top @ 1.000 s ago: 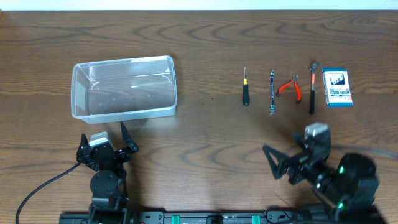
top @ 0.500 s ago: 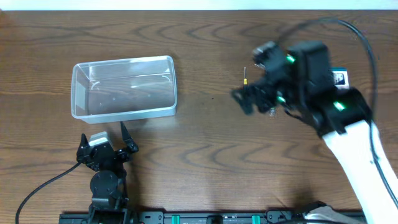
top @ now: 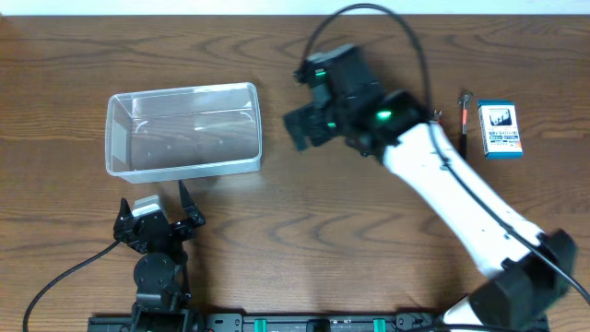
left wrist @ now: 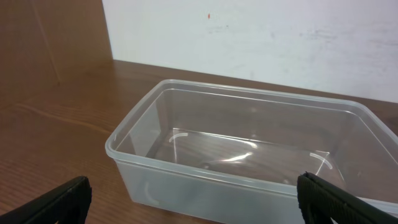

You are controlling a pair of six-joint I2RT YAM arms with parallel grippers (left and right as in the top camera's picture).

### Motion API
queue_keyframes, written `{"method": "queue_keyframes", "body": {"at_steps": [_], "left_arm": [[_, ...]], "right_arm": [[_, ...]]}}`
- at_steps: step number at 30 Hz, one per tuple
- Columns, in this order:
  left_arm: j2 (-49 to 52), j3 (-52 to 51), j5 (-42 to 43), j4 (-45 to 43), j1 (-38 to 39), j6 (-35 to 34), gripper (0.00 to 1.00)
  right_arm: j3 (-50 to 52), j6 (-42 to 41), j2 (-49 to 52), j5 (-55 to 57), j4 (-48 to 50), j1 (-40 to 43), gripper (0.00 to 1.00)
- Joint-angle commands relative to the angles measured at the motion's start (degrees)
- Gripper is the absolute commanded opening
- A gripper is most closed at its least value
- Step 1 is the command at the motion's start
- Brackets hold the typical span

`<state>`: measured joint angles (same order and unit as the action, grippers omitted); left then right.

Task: Pack container
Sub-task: 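Reach the right gripper to the right rim of the clear container, then grasp the clear container's right wall with the right gripper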

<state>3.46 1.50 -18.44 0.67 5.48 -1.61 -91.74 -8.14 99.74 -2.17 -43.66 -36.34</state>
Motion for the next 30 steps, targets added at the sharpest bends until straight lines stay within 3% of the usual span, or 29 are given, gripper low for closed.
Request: {"method": "queue_keyframes", "body": {"at_steps": [1,4,7,11,16,21,30], "left_arm": [[-0.2,-1.3,-1.1,1.7,0.2,0.1,0.98],[-0.2,-1.3,-1.1,1.7,0.2,0.1,0.98],[-0.2,-1.3,-1.1,1.7,0.2,0.1,0.98],[-0.2,-1.3,-1.1,1.7,0.2,0.1,0.98],[-0.2,-1.3,-1.1,1.7,0.2,0.1,0.98],[-0.2,-1.3,-1.1,1.7,0.2,0.1,0.98],[-0.2,-1.3,-1.1,1.7,0.2,0.1,0.98]], "right_arm": [[-2.4,-10.0,4.4,7.2,1.5,-1.6,0.93],[-2.4,-14.1,7.4,4.7,3.8,-1.9,0.79],[-2.4,-14.8,10.0,4.5,6.8,-2.9,0.75],[-2.4,-15.3,12.3,5.0,9.4,-5.7,0.8],[-2.4,-18.1,15.3,12.2,10.1,-9.6,0.8],[-2.4,-20.4,17.9,12.5,10.9,-10.6,0.8],[-2.4,-21.8,21.4,12.3,12.3,-10.6,0.64]]}}
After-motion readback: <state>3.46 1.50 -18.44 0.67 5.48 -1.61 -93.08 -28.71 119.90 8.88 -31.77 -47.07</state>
